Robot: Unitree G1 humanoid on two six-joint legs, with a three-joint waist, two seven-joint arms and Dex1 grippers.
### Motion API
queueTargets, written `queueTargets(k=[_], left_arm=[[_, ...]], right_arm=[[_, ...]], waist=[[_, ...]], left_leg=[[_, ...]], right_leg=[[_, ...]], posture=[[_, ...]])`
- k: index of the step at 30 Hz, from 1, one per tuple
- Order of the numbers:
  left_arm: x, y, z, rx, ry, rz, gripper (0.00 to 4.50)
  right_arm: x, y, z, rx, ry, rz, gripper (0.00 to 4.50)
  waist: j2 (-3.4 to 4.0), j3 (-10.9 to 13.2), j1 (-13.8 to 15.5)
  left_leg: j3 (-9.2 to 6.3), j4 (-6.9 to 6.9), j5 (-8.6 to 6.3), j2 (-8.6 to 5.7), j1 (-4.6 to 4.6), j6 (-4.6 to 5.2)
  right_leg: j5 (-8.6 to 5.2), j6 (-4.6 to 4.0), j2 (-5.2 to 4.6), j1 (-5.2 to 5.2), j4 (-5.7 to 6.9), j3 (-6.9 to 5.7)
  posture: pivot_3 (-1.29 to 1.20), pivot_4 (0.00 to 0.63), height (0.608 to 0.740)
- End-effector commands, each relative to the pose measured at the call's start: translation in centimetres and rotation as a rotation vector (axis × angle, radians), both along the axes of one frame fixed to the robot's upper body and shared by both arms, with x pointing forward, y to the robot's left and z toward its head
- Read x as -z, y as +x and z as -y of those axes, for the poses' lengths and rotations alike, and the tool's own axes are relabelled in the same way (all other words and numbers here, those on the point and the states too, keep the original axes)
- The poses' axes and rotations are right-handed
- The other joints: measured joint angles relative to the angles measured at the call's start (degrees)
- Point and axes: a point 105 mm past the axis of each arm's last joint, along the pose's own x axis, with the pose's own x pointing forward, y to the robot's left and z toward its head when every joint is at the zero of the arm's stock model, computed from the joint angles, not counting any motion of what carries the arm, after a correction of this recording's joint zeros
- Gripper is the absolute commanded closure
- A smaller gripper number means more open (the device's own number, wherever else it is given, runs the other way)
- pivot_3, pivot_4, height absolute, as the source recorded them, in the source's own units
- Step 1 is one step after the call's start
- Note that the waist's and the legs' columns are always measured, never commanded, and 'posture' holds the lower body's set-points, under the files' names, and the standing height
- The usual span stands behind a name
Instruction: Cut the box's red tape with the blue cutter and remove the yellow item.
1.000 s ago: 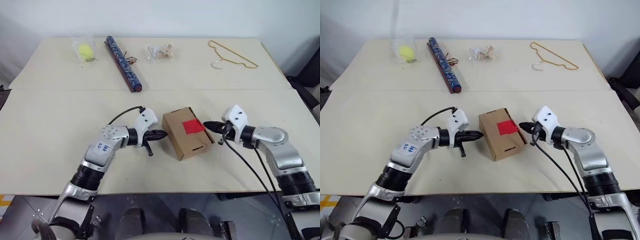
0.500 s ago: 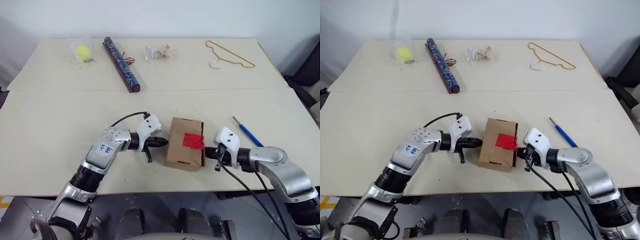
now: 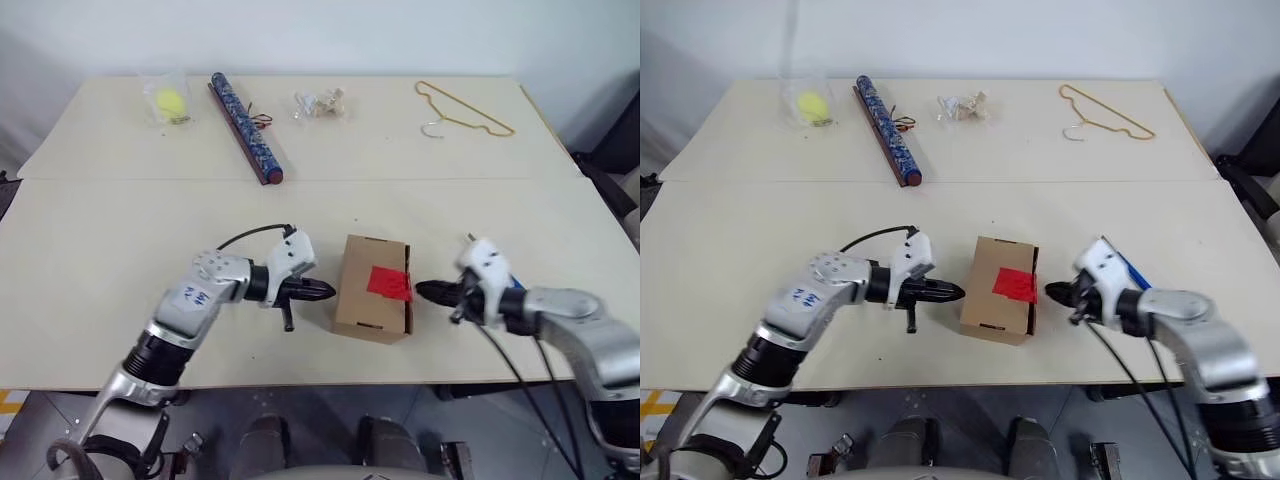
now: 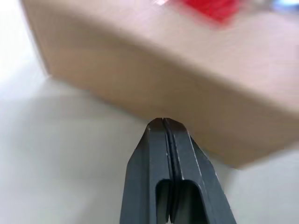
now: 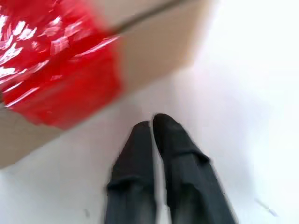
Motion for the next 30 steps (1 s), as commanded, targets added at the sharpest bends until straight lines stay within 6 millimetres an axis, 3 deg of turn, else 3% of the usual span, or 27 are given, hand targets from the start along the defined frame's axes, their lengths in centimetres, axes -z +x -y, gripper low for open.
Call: queueTargets(k=[1, 3, 6, 9, 13, 25, 30], left_arm=[[-3.9, -1.1, -0.2, 0.143, -0.075, 0.061, 4.5], [-5.2, -1.1, 0.1, 0.187, -0.108, 0.069, 4.5], [-6.8, -0.3, 3.0, 0.266, -0.148, 0.167, 4.5], [-5.3, 0.2, 4.7, 0.3, -0.092, 0.208, 4.5], [-3.2, 0.9, 6.3, 0.302, -0.02, 0.25, 4.5], [-2.5, 1.4, 7.1, 0.242, -0.011, 0.261, 4.5], [-2.0, 1.3, 7.0, 0.237, 0.017, 0.278, 4.5]], right_arm=[[-3.7, -0.8, 0.7, 0.023, 0.066, 0.011, 2.96], [-4.2, -1.4, 1.1, 0.065, 0.09, -0.086, 2.18], [-5.0, -2.5, 0.2, 0.08, 0.19, -0.301, 1.15], [-4.9, -2.4, -0.9, 0.073, 0.234, -0.342, 0.12], [-3.9, -2.0, -2.2, 0.095, 0.239, -0.368, 0.12], [-2.3, -1.7, -3.7, 0.17, 0.262, -0.418, 0.12], [-1.6, -1.7, -3.2, 0.216, 0.245, -0.442, 0.12]], waist=[[0.0, 0.0, -0.1], [0.0, 0.0, -0.1], [0.0, 0.0, 0.1], [-0.03, 0.0, 0.3], [-0.06, 0.0, -0.1], [-0.06, 0.0, 0.0], [-0.06, 0.0, 0.0]], left_leg=[[0.0, 0.0, 0.0, 0.01, 0.01, 0.0], [0.0, 0.0, -0.01, 0.01, 0.01, 0.01], [-0.01, 0.02, -0.01, 0.01, 0.01, 0.03], [-0.03, 0.07, -0.01, 0.0, -0.01, 0.07], [0.02, -0.04, -0.03, 0.0, -0.03, 0.09], [0.07, -0.03, -0.03, 0.0, -0.16, 0.1], [0.07, -0.03, -0.04, 0.0, -0.16, 0.11]], right_leg=[[0.0, -0.01, 0.01, 0.0, -0.01, 0.0], [0.0, -0.02, 0.0, 0.01, -0.01, 0.0], [0.01, -0.03, 0.0, 0.04, -0.01, 0.01], [0.04, -0.06, 0.0, 0.08, -0.05, 0.01], [0.04, -0.06, 0.0, -0.02, -0.08, 0.0], [0.06, -0.02, 0.0, -0.2, -0.04, 0.07], [0.06, -0.02, 0.0, -0.19, -0.05, 0.08]], posture=[[0.0, 0.15, 0.74], [0.0, 0.15, 0.74], [0.0, 0.15, 0.74], [0.0, 0.15, 0.74], [0.0, 0.15, 0.74], [0.0, 0.15, 0.74], [0.0, 0.15, 0.74]])
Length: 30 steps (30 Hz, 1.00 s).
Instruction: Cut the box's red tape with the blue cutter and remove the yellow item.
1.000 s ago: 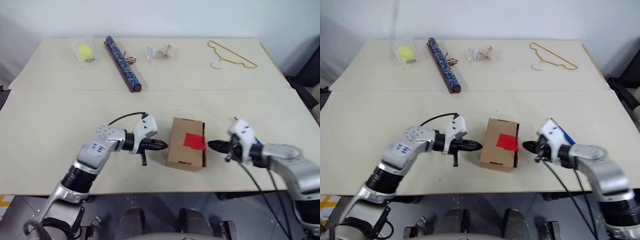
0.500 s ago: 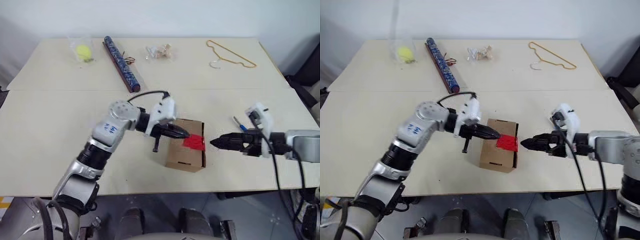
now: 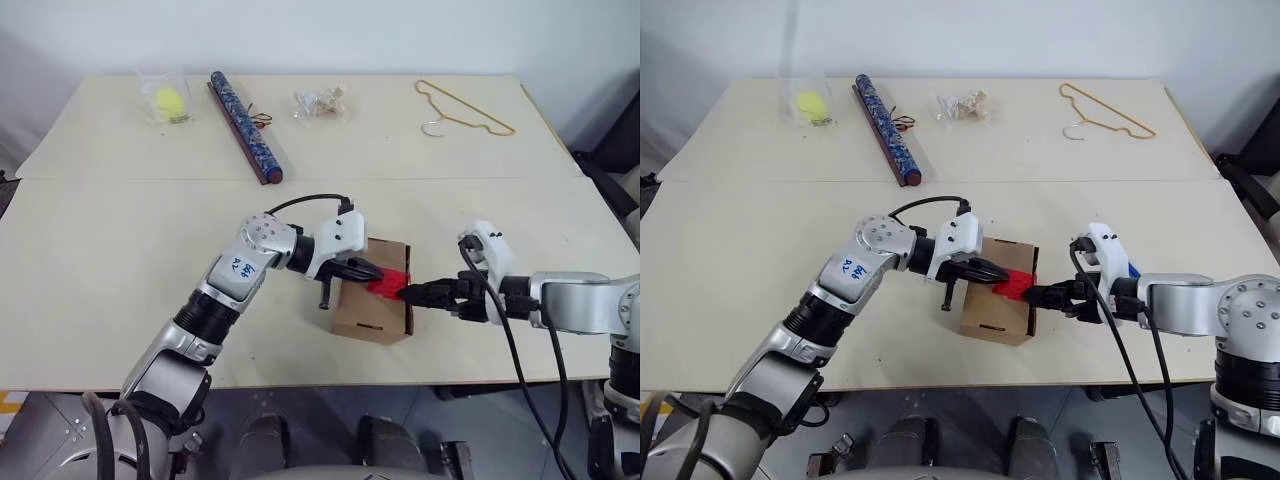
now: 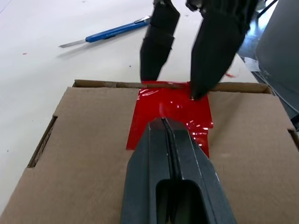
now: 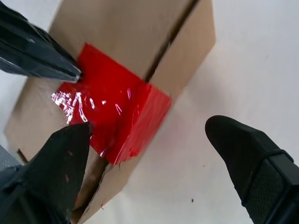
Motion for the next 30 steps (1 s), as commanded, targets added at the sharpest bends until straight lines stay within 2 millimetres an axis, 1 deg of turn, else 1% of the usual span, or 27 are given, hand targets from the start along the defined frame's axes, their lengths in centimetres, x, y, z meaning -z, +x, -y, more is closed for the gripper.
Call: queueTargets(k=[1, 6, 8, 11, 13, 18, 22, 25, 27, 30], left_arm=[[-0.2, -0.5, 0.2, 0.016, 0.009, 0.041, 4.5], [1.4, -0.7, -0.2, 0.012, 0.078, 0.024, 4.5], [1.8, -0.7, -0.3, -0.001, 0.089, 0.002, 4.5], [3.1, -0.6, -0.8, -0.02, 0.126, -0.028, 4.5], [3.5, -0.6, -0.8, -0.032, 0.131, -0.042, 4.5], [3.5, -1.0, -0.4, -0.028, 0.115, -0.051, 4.5], [3.6, -1.3, -0.1, -0.027, 0.107, -0.053, 4.5], [3.6, -1.3, 0.0, -0.028, 0.104, -0.054, 4.5], [3.5, -1.4, 0.1, -0.029, 0.098, -0.056, 4.5], [3.5, -1.5, 0.1, -0.032, 0.095, -0.058, 4.5]], right_arm=[[0.1, -0.1, 0.8, 0.035, -0.013, -0.011, 0.12], [0.8, -0.5, 2.0, 0.077, 0.0, -0.054, 0.12], [0.9, -0.7, 2.2, 0.084, 0.013, -0.068, 0.12], [0.9, -0.8, 2.4, 0.093, 0.031, -0.084, 0.12], [1.0, -0.9, 2.5, 0.099, 0.026, -0.09, 0.12], [0.9, -0.6, 2.1, 0.098, -0.002, -0.093, 0.12], [0.1, 0.0, 1.1, 0.078, -0.026, -0.077, 0.12], [-0.2, 0.4, 0.9, 0.079, -0.047, -0.067, 0.12], [-0.2, 0.5, 0.9, 0.074, -0.082, -0.059, 0.12], [0.0, 0.5, 1.4, 0.039, -0.222, -0.045, 0.12]], waist=[[0.0, 0.0, 0.0], [0.0, 0.0, 0.2], [0.0, 0.0, 0.2], [0.0, 0.0, 0.1], [0.0, 0.0, 0.1], [-0.01, -0.1, 0.1], [0.0, -0.1, 0.1], [-0.01, -0.1, 0.2], [0.0, -0.1, 0.1], [0.01, -0.1, 0.0]], left_leg=[[0.0, 0.0, 0.0, 0.0, 0.0, 0.0], [0.0, 0.0, -0.01, 0.0, 0.03, 0.01], [0.0, 0.02, -0.01, 0.0, 0.05, 0.01], [0.0, 0.03, -0.01, 0.0, 0.1, 0.03], [0.0, 0.03, -0.02, 0.0, 0.12, 0.03], [-0.02, 0.04, -0.02, 0.0, 0.17, 0.04], [-0.02, 0.06, -0.02, 0.0, 0.17, 0.04], [-0.03, 0.07, -0.03, 0.0, 0.16, 0.04], [-0.03, 0.08, -0.03, 0.0, 0.17, 0.05], [-0.03, 0.09, -0.03, 0.0, 0.17, 0.06]], right_leg=[[0.0, 0.0, 0.0, 0.0, 0.0, 0.0], [0.0, 0.0, 0.0, 0.04, -0.01, 0.0], [0.0, 0.0, 0.0, 0.07, -0.02, 0.0], [0.0, 0.0, 0.0, 0.12, -0.02, 0.01], [0.0, 0.0, 0.0, 0.13, -0.02, 0.01], [0.0, 0.0, 0.0, 0.2, -0.03, 0.01], [0.0, 0.0, -0.01, 0.22, -0.05, 0.01], [0.0, 0.0, -0.01, 0.23, -0.05, 0.01], [0.0, 0.0, -0.01, 0.23, -0.05, 0.01], [0.0, 0.0, -0.01, 0.23, -0.08, 0.01]], posture=[[0.0, 0.15, 0.74], [0.0, 0.15, 0.74], [0.0, 0.15, 0.74], [0.0, 0.15, 0.74], [0.0, 0.15, 0.74], [0.0, 0.15, 0.74], [0.0, 0.15, 0.74], [0.0, 0.15, 0.74], [0.0, 0.15, 0.74], [0.0, 0.15, 0.74]])
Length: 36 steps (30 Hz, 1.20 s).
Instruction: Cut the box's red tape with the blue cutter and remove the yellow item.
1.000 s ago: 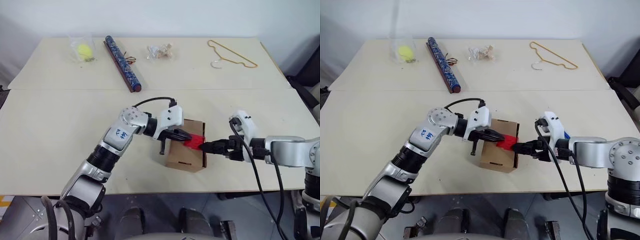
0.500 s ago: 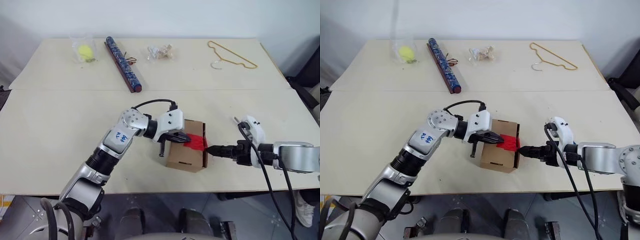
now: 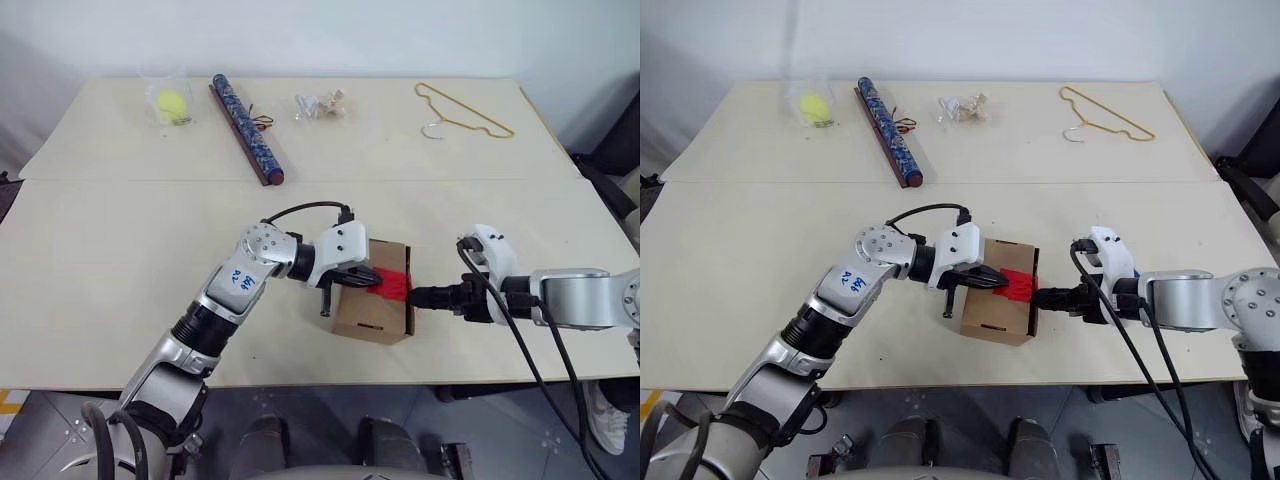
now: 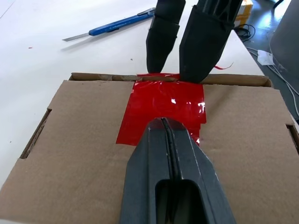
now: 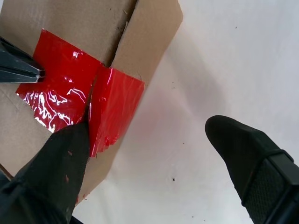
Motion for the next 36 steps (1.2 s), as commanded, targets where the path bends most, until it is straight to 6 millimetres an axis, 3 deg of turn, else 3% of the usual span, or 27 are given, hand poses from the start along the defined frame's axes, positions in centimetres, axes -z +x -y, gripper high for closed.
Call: queueTargets(k=[1, 16, 21, 28, 36], left_arm=[[2.6, -0.7, 0.0, 0.0, 0.071, -0.07, 4.5], [3.0, -0.8, 0.1, -0.002, 0.075, -0.073, 4.5], [3.2, -0.7, 0.2, -0.003, 0.082, -0.072, 4.5], [3.8, -0.1, -0.2, -0.06, 0.116, -0.09, 4.5], [5.0, -0.4, -1.1, -0.094, 0.184, -0.147, 4.5]], right_arm=[[-0.5, 0.1, 0.9, -0.031, -0.15, 0.034, 0.12], [0.1, 2.5, 1.2, 0.004, -0.248, -0.001, 0.12], [0.6, 3.0, -0.1, 0.009, -0.18, -0.031, 0.12], [1.9, 2.6, 2.7, 0.058, -0.396, -0.018, 0.12], [1.9, 2.1, 3.9, 0.067, -0.448, 0.015, 0.12]], waist=[[0.01, 0.0, 0.0], [-0.06, -0.2, 0.0], [-0.14, -0.6, -0.2], [-0.09, -1.1, 0.0], [-0.1, -1.2, 0.1]], left_leg=[[0.0, 0.01, 0.0, 0.0, 0.0, 0.0], [0.0, 0.03, -0.02, 0.0, -0.01, 0.04], [0.0, 0.03, -0.02, 0.01, 0.04, 0.04], [0.0, 0.03, -0.12, 0.03, 0.24, 0.25], [-0.02, 0.0, -0.31, 0.02, 0.59, 0.52]], right_leg=[[0.0, 0.0, 0.0, 0.0, -0.01, 0.01], [0.01, -0.02, 0.0, 0.03, 0.0, 0.0], [0.02, -0.03, 0.0, 0.07, 0.0, -0.01], [0.02, -0.07, 0.0, 0.19, -0.08, 0.04], [0.01, -0.09, -0.01, 0.7, -0.36, 0.04]], posture=[[0.0, 0.15, 0.74], [0.0, 0.15, 0.74], [0.0, 0.15, 0.74], [0.0, 0.15, 0.74], [0.0, 0.15, 0.74]])
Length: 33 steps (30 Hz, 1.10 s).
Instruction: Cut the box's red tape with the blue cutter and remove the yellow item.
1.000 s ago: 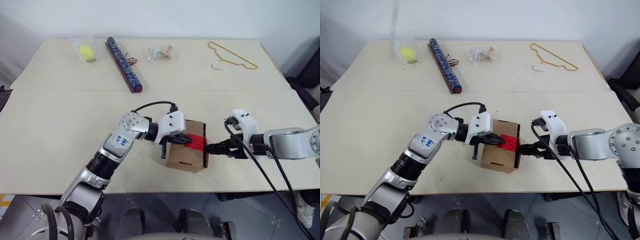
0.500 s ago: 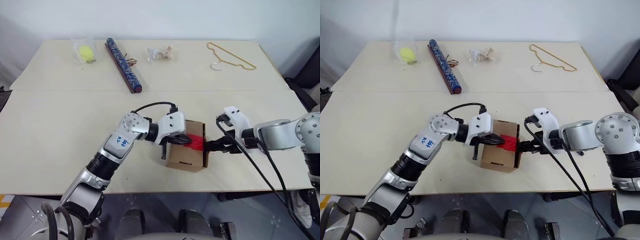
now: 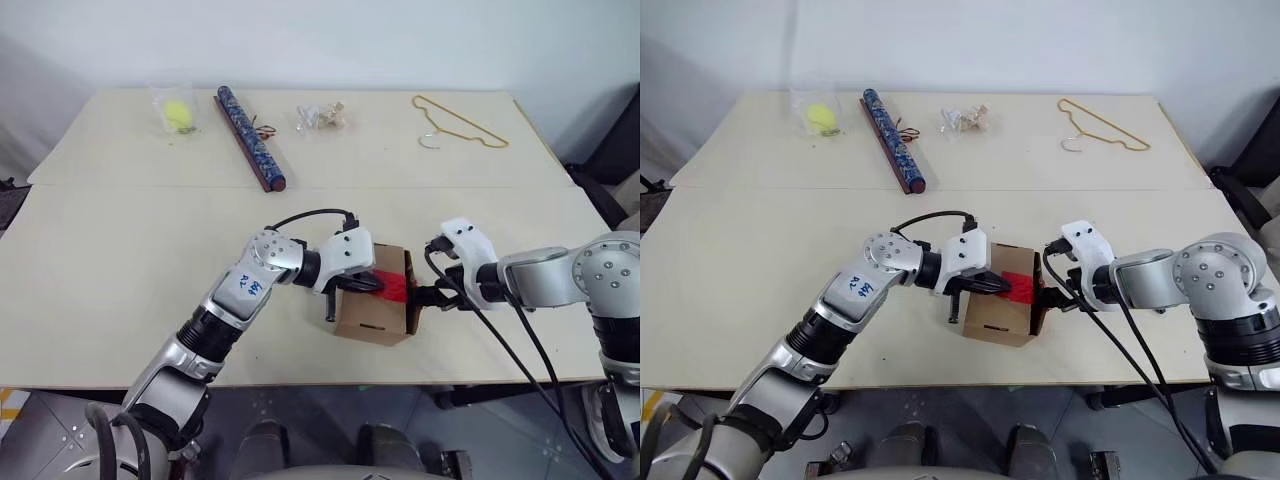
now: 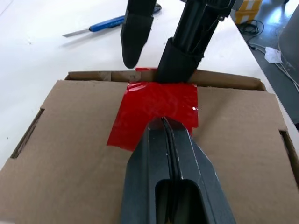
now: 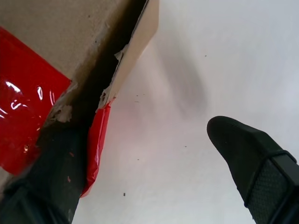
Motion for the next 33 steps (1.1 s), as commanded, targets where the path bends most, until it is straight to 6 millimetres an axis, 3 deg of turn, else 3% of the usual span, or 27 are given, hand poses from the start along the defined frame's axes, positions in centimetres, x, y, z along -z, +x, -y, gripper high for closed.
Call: queueTargets(k=[1, 25, 27, 33], left_arm=[[4.0, -0.3, -1.5, -0.047, 0.142, -0.113, 4.5], [4.7, -0.6, -1.3, -0.057, 0.164, -0.127, 4.5], [4.8, -0.6, -1.3, -0.059, 0.162, -0.125, 4.5], [1.9, 0.4, 1.0, -0.042, -0.004, -0.011, 4.5]], right_arm=[[0.7, -0.1, 3.7, 0.124, -0.139, -0.011, 0.12], [1.0, -0.1, 7.0, 0.262, 0.055, -0.113, 0.12], [1.1, -0.1, 7.0, 0.262, 0.057, -0.115, 0.12], [1.3, -0.6, 4.5, 0.148, 0.054, -0.1, 0.12]], waist=[[0.0, -0.1, 0.1], [0.05, -0.2, 1.5], [0.05, -0.2, 1.5], [0.06, -0.2, 1.8]], left_leg=[[0.0, 0.0, -0.01, 0.0, 0.01, 0.01], [0.01, 0.0, -0.04, -0.03, 0.03, 0.05], [0.01, 0.0, -0.04, -0.03, 0.02, 0.05], [0.0, -0.01, -0.06, -0.05, -0.03, 0.09]], right_leg=[[0.0, 0.0, 0.0, 0.0, 0.0, 0.0], [0.0, -0.13, -0.01, 0.12, -0.24, 0.01], [0.0, -0.13, -0.01, 0.12, -0.23, 0.01], [0.0, -0.13, -0.03, 0.12, -0.34, 0.01]], posture=[[0.0, 0.15, 0.74], [0.0, 0.15, 0.74], [0.0, 0.15, 0.74], [0.0, 0.15, 0.74]])
